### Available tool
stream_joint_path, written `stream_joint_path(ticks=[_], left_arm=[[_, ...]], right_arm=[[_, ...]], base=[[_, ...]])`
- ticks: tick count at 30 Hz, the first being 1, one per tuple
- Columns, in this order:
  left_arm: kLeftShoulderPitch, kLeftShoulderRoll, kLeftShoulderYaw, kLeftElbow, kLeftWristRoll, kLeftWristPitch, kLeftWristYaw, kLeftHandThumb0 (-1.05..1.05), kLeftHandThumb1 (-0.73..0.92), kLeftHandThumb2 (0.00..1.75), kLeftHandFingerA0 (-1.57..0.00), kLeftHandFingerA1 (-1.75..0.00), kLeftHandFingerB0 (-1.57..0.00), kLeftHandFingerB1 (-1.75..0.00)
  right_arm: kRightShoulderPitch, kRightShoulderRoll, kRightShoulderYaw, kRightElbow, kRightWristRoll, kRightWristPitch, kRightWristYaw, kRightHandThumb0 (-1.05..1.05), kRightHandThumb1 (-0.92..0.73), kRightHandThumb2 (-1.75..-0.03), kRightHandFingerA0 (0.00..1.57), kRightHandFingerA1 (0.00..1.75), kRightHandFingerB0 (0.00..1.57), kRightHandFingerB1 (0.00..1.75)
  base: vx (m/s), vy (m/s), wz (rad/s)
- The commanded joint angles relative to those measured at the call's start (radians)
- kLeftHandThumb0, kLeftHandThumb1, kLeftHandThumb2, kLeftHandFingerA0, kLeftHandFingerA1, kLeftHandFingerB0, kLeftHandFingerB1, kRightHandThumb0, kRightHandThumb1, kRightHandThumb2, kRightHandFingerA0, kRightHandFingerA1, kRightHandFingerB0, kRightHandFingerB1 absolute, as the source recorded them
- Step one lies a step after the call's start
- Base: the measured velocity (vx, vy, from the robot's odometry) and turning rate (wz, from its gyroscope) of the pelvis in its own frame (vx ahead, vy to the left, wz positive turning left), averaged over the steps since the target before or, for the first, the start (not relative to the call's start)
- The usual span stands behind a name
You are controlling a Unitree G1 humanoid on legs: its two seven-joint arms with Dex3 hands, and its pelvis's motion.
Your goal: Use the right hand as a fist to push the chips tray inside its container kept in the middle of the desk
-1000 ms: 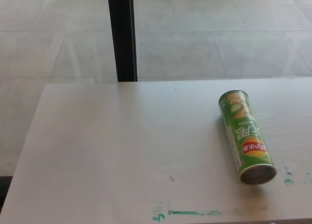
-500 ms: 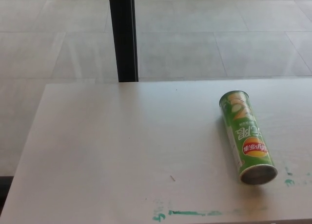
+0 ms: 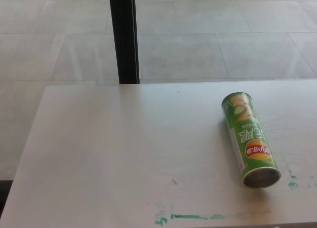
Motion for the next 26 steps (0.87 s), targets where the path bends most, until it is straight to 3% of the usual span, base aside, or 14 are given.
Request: stream_joint_path(ticks=[1, 4, 5, 9, 11, 12, 13, 14, 20, 21, 26], left_arm=[[-0.001, 0.008, 0.003, 0.006, -0.013, 0.009, 0.009, -0.61, 0.74, 0.62, -0.53, -0.54, -0.42, -0.40], [0.004, 0.013, -0.026, 0.004, 0.015, -0.014, 0.010, -0.63, 0.76, 0.63, -0.52, -0.56, -0.42, -0.41], [0.004, 0.011, -0.018, 0.003, 0.001, -0.009, 0.001, -0.62, 0.76, 0.62, -0.49, -0.56, -0.41, -0.41], [0.006, 0.013, -0.026, 0.003, 0.006, -0.011, 0.001, -0.63, 0.76, 0.62, -0.50, -0.54, -0.40, -0.40], [-0.003, 0.014, -0.037, 0.000, 0.011, -0.016, 0.004, -0.65, 0.76, 0.62, -0.52, -0.58, -0.41, -0.41], [-0.003, 0.014, -0.030, 0.001, 0.002, -0.010, 0.003, -0.63, 0.75, 0.62, -0.52, -0.56, -0.40, -0.41], [-0.006, 0.017, -0.032, -0.001, 0.002, -0.008, 0.004, -0.65, 0.60, 0.97, -0.49, -0.65, -0.36, -0.55], [0.000, 0.019, -0.039, -0.007, 0.007, -0.016, -0.004, -0.65, 0.76, 0.62, -0.51, -0.57, -0.41, -0.41], [-0.017, 0.009, -0.023, 0.007, -0.013, -0.003, 0.001, -0.62, 0.75, 0.62, -0.53, -0.59, -0.41, -0.42], [-0.016, 0.008, -0.025, 0.006, -0.011, -0.006, 0.002, -0.63, 0.75, 0.62, -0.51, -0.58, -0.40, -0.42], [-0.001, 0.006, -0.030, -0.002, -0.005, -0.021, -0.003, -0.64, 0.76, 0.62, -0.51, -0.59, -0.39, -0.43]], right_arm=[[0.019, 0.007, 0.041, -0.008, 0.110, -0.012, -0.053, -0.46, -0.79, -0.63, 0.71, 0.72, 0.47, 0.48], [0.039, -0.003, 0.100, -0.005, 0.104, -0.010, -0.079, -0.49, -0.79, -0.64, 0.76, 0.75, 0.52, 0.47], [0.034, 0.004, 0.090, -0.016, 0.137, 0.012, -0.082, -0.49, -0.78, -0.63, 0.77, 0.86, 0.45, 0.45], [0.058, 0.004, 0.120, -0.053, 0.180, 0.036, -0.071, -0.47, -0.79, -0.63, 0.73, 0.73, 0.40, 0.43], [0.067, 0.009, 0.136, -0.067, 0.189, 0.017, -0.086, -0.49, -0.78, -0.64, 0.75, 0.75, 0.43, 0.45], [0.075, 0.009, 0.147, -0.075, 0.193, 0.018, -0.083, -0.51, -0.62, -0.94, 0.71, 0.79, 0.38, 0.57], [0.088, 0.007, 0.167, -0.081, 0.181, 0.018, -0.087, -0.50, -0.79, -0.64, 0.76, 0.73, 0.44, 0.45], [0.090, 0.001, 0.177, -0.079, 0.185, 0.028, -0.092, -0.50, -0.79, -0.64, 0.77, 0.71, 0.45, 0.44], [0.062, -0.023, 0.199, -0.036, 0.251, 0.011, -0.069, -0.47, -0.81, -0.64, 0.69, 0.77, 0.38, 0.44], [0.064, -0.022, 0.214, -0.039, 0.232, 0.003, -0.095, -0.49, -0.79, -0.63, 0.76, 0.76, 0.44, 0.45], [0.075, -0.026, 0.225, -0.042, 0.253, 0.000, -0.107, -0.49, -0.78, -0.63, 0.74, 0.79, 0.46, 0.47]], base=[[0.00, 0.000, 0.00], [0.00, 0.000, 0.00], [0.00, 0.000, 0.00], [0.00, 0.000, 0.00], [0.00, 0.000, 0.00], [0.00, 0.000, 0.00], [0.00, 0.000, 0.00], [0.00, 0.000, 0.00], [0.00, 0.000, 0.00], [0.00, 0.000, 0.00], [0.00, 0.000, 0.00]])
